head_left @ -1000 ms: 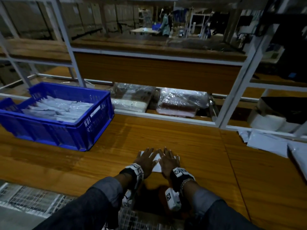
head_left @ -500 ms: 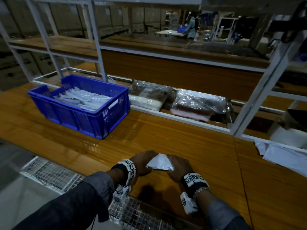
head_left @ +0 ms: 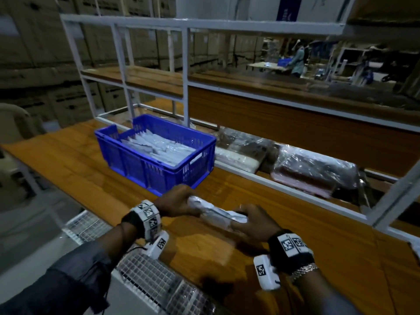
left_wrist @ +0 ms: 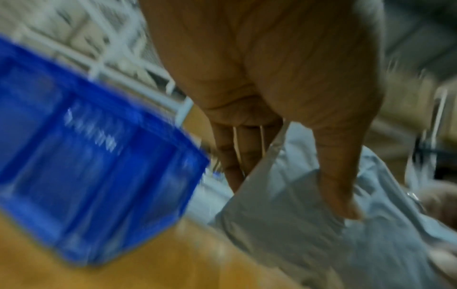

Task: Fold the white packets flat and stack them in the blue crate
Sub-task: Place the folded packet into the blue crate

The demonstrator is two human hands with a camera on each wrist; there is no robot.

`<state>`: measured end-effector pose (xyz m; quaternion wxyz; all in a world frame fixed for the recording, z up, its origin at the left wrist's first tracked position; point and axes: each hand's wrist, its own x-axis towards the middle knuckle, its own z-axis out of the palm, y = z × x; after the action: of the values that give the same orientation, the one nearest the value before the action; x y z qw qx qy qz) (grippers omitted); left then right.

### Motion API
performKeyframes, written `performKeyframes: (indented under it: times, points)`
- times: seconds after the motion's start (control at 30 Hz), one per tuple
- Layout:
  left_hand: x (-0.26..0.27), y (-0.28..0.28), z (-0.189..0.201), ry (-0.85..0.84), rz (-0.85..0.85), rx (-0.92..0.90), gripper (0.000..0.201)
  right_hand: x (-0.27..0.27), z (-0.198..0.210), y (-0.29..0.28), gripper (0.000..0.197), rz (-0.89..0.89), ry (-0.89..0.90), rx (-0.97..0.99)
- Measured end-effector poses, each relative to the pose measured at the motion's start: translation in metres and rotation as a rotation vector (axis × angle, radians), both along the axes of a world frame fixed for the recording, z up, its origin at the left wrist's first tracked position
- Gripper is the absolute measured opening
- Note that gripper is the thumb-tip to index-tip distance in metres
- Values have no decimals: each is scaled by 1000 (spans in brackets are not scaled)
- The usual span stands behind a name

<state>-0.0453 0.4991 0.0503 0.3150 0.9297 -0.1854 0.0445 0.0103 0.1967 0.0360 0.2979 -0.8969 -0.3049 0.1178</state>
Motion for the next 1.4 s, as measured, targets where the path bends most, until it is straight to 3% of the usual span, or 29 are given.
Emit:
performKeyframes:
  times: [0.1,0.2,0.53,0.9,0.97,1.1,1.27,1.4]
  points:
    - [-8,47,48,-23,10,-129,36,-1,51,45,35,133,19,133]
    - [-5,96,86,-30,17,-154,27,3,92,95,39,229,-38,189]
    - [51,292,152,-44,91,-214,23,81,139,299,36,311,-250,323]
    - [109,392,150,-54,132,-344,34,141,151,408,25,325,-267,253]
    - [122,402,151,-49,148,-312,36,153,150,415,26,295,-325,207]
    - [150,422,152,-8,182,-221,50,178,151,430,54,251,-392,185]
    - [175,440,159,-71,212,-12,36,212,148,454,49,268,-376,90]
    - [201,459,152,-33,248,144,34,242,122,471,46,283,-374,-38]
